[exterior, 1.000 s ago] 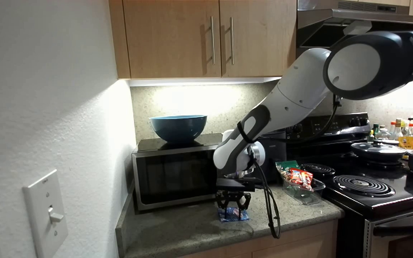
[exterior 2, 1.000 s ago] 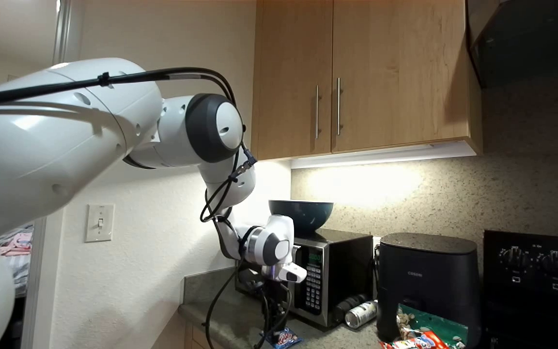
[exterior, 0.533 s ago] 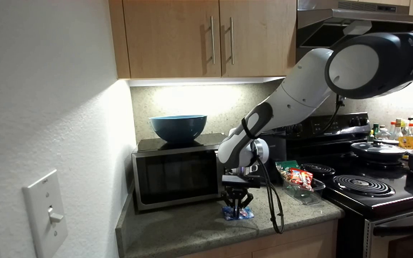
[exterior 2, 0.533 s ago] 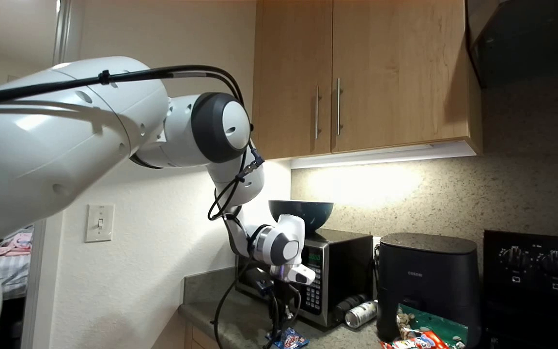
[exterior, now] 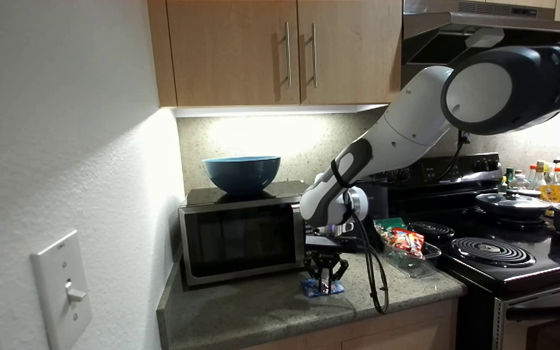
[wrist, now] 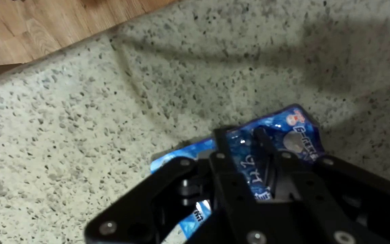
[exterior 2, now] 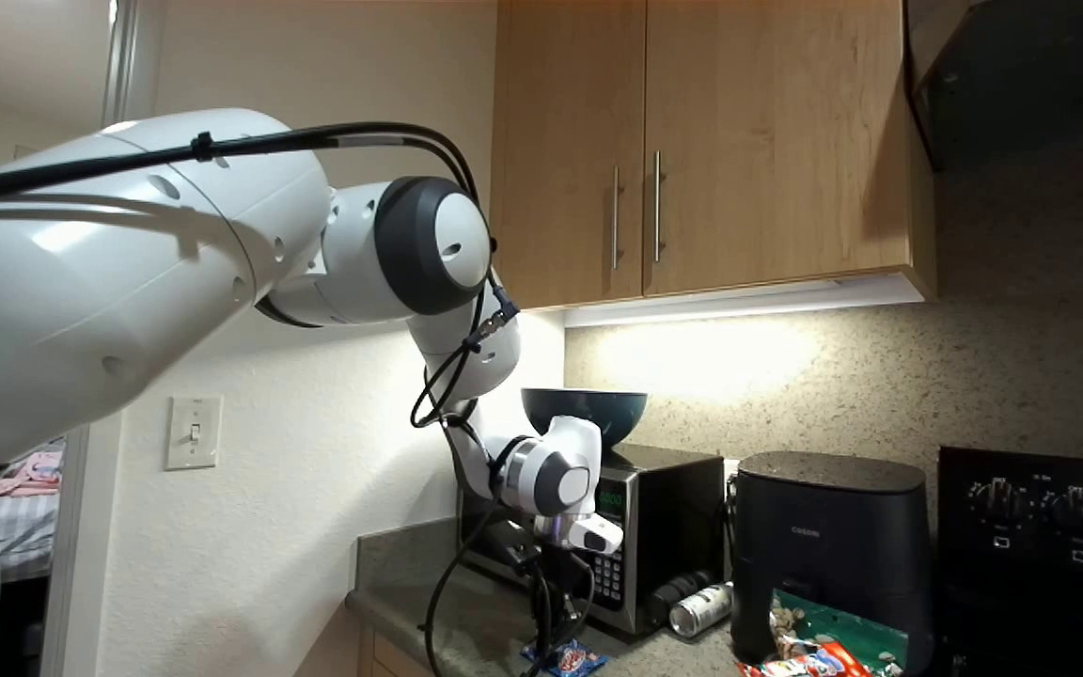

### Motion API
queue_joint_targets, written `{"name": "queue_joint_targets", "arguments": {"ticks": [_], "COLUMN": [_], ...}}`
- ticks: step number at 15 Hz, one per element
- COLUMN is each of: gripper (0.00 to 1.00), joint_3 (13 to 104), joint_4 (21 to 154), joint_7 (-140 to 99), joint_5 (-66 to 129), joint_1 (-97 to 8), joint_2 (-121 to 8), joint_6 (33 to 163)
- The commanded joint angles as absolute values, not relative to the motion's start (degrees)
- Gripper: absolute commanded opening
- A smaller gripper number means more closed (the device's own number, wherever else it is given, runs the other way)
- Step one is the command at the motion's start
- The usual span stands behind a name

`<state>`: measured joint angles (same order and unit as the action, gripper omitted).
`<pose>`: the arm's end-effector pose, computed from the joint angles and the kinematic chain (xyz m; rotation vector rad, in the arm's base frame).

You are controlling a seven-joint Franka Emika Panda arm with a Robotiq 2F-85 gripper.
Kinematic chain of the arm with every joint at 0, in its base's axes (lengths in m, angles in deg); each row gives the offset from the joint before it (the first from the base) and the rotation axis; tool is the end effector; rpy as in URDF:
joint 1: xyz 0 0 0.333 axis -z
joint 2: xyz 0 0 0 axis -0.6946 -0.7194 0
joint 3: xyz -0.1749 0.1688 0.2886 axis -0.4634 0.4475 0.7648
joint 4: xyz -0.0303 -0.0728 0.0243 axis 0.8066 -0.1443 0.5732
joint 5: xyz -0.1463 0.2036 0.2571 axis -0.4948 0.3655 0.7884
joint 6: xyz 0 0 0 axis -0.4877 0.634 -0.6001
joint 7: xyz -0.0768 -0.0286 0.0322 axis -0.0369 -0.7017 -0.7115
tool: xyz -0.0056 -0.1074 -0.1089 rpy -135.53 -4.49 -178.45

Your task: Pick up the sachets from the countertop and put them in the plastic bowl.

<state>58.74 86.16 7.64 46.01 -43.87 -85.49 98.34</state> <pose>0.7102 -0.0354 0.1873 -2.8296 1.1509 0.0668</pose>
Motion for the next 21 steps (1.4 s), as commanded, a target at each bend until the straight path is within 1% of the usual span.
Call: {"name": "queue_joint_targets", "arguments": {"ticks": [1,7,9,17,18,19,21], "gripper": [0.57,0.96,1.00,1.00,0.96,0.74,0.70], "joint_3": [58.0,57.4,57.1,56.9,56.8,56.9,57.1], "joint_4": [88.7,88.9,86.4,77.3,76.3,75.1,73.2], "joint_7": [7.2,8.5,10.4,14.4,14.8,15.1,15.6], "joint_5": [46.5,46.9,47.4,47.1,47.0,47.1,47.3], "joint_1": [-44.6,-45.0,-45.0,-43.9,-43.9,-43.6,-43.2], "joint_2": [-83.5,-83.4,-85.3,-92.0,-92.8,-93.5,-94.3], "joint_6": [99.9,103.2,103.9,97.4,96.4,95.0,93.2]}}
